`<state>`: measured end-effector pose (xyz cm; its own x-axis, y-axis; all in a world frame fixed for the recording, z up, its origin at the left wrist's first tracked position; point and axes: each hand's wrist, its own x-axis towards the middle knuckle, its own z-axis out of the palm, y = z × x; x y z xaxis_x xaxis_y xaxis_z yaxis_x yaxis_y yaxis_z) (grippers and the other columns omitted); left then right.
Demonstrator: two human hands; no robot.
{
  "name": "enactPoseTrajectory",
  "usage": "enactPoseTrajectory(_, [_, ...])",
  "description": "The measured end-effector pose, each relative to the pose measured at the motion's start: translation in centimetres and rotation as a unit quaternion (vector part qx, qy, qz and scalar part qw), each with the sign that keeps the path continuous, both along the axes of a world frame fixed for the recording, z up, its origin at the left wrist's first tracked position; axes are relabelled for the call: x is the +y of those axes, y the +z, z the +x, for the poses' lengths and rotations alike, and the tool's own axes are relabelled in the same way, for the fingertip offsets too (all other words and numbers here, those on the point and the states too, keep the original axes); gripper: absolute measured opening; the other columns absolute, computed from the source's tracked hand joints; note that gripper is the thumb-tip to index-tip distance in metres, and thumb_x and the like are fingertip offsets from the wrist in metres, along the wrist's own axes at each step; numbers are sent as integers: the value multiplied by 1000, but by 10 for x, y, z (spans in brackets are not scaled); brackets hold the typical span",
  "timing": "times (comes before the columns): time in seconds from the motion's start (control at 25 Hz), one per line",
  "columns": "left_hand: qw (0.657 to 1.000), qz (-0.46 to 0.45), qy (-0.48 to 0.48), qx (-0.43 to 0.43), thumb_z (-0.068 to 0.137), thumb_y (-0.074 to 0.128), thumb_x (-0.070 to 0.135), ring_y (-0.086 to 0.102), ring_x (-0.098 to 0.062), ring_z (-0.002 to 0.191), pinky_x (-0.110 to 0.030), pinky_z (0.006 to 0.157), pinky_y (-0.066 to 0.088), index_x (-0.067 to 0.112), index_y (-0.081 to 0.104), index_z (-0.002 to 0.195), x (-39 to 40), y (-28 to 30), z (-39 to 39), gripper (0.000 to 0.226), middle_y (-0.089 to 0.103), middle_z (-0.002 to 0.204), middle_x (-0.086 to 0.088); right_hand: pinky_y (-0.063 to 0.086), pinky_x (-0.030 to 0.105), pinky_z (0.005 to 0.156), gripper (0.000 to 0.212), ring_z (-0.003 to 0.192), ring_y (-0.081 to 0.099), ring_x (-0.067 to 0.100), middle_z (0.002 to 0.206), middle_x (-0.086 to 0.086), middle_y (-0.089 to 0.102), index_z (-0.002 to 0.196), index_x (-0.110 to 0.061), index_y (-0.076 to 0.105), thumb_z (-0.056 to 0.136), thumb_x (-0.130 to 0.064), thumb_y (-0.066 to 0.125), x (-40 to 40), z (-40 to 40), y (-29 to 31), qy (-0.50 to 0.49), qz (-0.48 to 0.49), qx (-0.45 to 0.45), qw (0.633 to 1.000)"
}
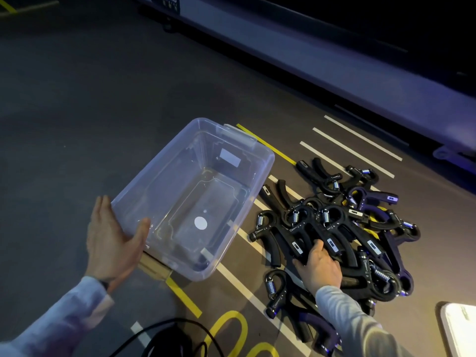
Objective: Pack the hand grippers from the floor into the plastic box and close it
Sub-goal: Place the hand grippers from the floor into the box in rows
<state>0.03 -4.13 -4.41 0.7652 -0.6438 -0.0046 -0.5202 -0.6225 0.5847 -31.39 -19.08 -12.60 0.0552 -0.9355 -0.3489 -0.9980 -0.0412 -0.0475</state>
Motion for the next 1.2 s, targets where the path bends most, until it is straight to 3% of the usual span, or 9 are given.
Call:
enactPoseTrajectory(0.12, [999,-24,5,32,81,66,27,28,-37,134,-45,111,24,-8,25,139,-2,-6,5,79,31,143,-27,37,36,100,65,120,54,26,128,9,57,135,-5,27,86,-39,54,0,3,0,-26,19,-12,999])
enactPoseTrajectory(0.32, [1000,-17,-23,4,79,44,50,13,-26,142,-37,115,12,2,21,144,-2,-2,-1,84,15,154,-15,38,39,97,47,118,53,35,128,20,56,128,-3,39,95,-36,41,-3,11,7,-87,33,-56,994])
enactPoseTrajectory(0.56, [994,17,-84,-65,84,40,50,10,-31,142,-49,114,13,6,26,143,-4,4,-9,75,13,154,-15,42,37,92,32,116,54,38,123,24,58,120,3,45,98,-20,39,-3,14,14,-96,29,-36,994])
enactPoseTrajectory(0.84, [991,56,-96,-78,86,57,36,6,-34,142,-49,114,12,6,24,144,1,-4,-7,72,9,155,-16,42,38,93,31,116,52,40,121,26,57,117,4,48,97,-20,42,-5,17,21,-132,30,-62,989])
enactPoseTrajectory(1.04, [988,73,-117,-75,88,50,43,-4,-32,143,-45,115,8,5,19,146,6,-10,-7,76,3,156,-15,37,41,95,34,118,48,44,122,35,53,118,15,43,95,-10,44,-8,16,23,-177,27,-121,976])
enactPoseTrajectory(1.2, [982,104,-130,-86,85,29,60,-2,-32,143,-50,112,13,3,22,145,10,-13,-7,83,7,155,-16,37,45,95,33,116,48,49,119,41,51,116,19,40,95,-7,42,-6,15,25,-198,1,-160,967])
